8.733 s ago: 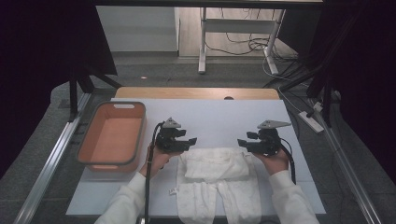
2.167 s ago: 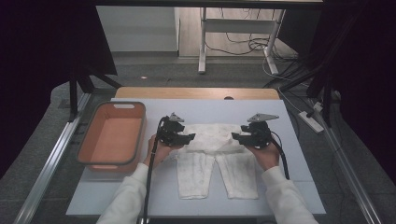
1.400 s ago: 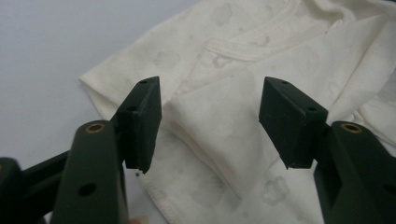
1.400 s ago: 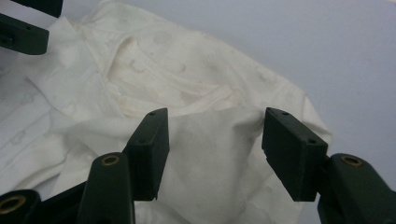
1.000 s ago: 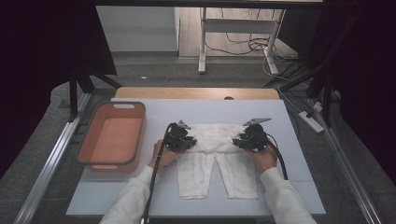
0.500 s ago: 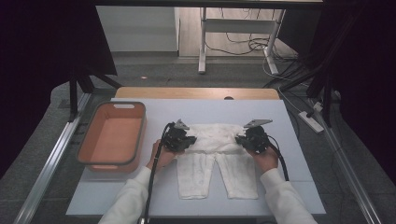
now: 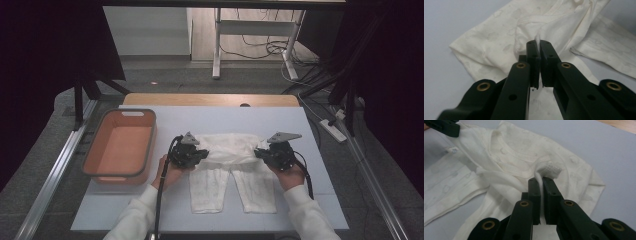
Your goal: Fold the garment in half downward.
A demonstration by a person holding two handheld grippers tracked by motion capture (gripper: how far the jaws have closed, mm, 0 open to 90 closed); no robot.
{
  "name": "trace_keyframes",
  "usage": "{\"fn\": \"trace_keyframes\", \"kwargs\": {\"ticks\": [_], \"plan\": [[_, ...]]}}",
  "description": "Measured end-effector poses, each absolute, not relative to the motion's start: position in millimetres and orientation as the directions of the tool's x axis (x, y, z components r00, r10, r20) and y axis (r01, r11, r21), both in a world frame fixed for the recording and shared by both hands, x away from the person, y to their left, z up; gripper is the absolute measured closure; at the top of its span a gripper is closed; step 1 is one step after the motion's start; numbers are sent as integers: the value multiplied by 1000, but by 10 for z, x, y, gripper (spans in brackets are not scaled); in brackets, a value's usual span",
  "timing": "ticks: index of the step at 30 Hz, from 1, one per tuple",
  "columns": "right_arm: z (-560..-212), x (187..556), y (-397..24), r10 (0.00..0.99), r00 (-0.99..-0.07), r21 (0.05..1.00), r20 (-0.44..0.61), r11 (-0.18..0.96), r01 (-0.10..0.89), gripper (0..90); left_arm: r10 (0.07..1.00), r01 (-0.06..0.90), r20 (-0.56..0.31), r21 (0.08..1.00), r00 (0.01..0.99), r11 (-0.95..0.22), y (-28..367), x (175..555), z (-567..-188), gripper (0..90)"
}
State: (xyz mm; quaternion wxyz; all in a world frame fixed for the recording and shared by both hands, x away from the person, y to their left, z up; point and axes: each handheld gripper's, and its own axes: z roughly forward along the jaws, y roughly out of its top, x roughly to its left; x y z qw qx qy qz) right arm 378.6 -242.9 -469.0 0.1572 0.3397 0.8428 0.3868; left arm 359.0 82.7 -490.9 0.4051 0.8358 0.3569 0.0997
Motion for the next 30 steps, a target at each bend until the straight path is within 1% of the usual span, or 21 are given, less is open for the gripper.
{"fn": "trace_keyframes", "kwargs": {"ticks": [4, 30], "plan": [[-4698, 3702, -2415, 681, -732, 754, -4, 483, 445, 849, 679, 523, -134, 748, 722, -408, 848, 3539, -4924, 857], [-4779, 3487, -2382, 642, -767, 735, -2, 521, 434, 846, 671, 530, -136, 732, 729, -428, 890, 3332, -5017, 855]]}}
